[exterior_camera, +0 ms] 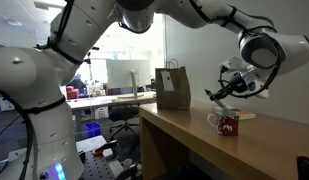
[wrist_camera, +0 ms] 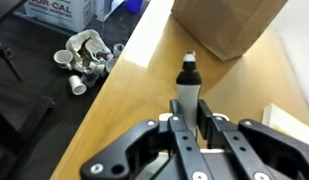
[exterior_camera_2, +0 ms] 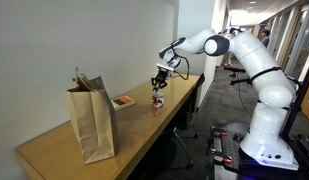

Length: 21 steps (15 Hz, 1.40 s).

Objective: Pick up the marker and place it in the cup

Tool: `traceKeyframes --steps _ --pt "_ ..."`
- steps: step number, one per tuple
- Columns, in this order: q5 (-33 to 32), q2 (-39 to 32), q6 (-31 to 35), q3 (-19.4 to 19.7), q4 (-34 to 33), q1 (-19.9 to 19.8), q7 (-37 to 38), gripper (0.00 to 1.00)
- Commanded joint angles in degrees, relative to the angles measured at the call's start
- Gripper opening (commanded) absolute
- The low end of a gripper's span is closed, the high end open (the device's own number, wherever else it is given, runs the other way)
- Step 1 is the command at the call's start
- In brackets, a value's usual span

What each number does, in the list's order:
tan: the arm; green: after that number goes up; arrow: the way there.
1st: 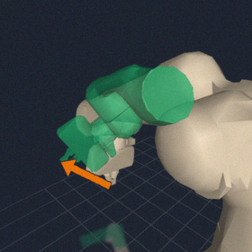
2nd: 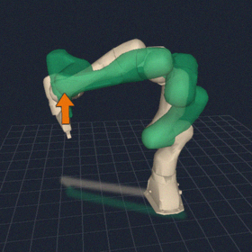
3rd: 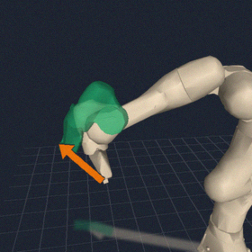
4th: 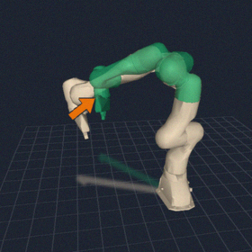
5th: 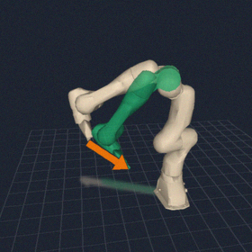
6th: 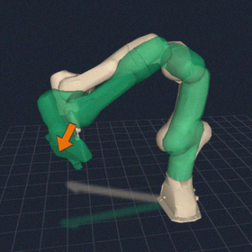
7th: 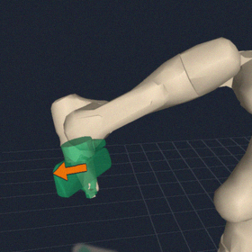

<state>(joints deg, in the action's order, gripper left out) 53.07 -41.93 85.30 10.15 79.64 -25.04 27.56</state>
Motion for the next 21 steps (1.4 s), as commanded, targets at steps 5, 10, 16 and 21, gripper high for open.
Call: traceKeyframes --steps 5,10,16,21 --pt "-0.68 -0.35 -2.09 1.32 -1.76 0.72 5.89 0.47" --pt "-6.55 4.05 2.31 2.94 -0.13 4.60 6.78 0.76" --pt "-21.67 14.44 10.88 3.00 2.60 12.99 9.44 1.00" --pt "-37.05 20.50 19.23 3.19 6.06 19.78 14.48 1.00"
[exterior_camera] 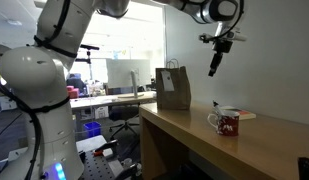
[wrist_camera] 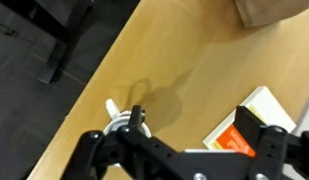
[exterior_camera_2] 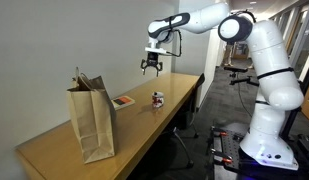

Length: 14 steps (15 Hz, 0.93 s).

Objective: Pick up the marker and place it in the cup

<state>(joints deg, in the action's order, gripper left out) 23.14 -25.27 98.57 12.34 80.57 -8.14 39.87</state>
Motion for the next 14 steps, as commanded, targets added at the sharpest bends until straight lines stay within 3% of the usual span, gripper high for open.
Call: traceKeyframes --steps 1,6,14 --pt "-10.39 4.70 8.14 1.10 6.25 3.77 3.23 1.00" --pt "-25.28 7.80 15.87 1.41 11.42 6.11 10.08 1.00" --pt "-28.09 10.92 16.70 -0.11 15.80 5.63 11.29 1.00"
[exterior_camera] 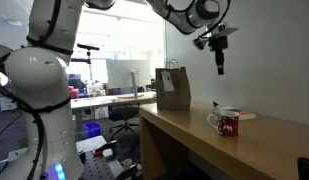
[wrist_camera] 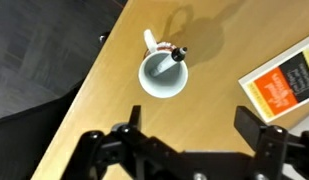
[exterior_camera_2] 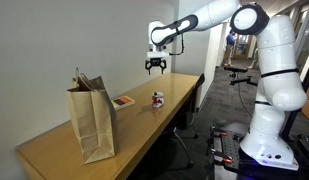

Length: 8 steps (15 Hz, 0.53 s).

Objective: Pick up the marker and place it in the cup

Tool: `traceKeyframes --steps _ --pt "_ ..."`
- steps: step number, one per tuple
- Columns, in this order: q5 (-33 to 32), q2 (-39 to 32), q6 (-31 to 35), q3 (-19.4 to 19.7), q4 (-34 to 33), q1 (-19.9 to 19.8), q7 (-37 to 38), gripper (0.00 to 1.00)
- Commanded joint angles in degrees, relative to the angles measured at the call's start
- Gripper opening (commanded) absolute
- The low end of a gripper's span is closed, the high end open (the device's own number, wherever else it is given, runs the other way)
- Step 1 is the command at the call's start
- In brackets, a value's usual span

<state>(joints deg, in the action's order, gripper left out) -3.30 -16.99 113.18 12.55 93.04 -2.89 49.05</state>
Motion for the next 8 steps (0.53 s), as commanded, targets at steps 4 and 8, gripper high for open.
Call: traceKeyframes --steps 4,8 --pt "-2.41 3.74 1.88 -0.66 4.26 0.48 1.44 1.00" --pt "-2.05 4.19 2.57 -1.09 5.04 0.10 -0.49 1.00"
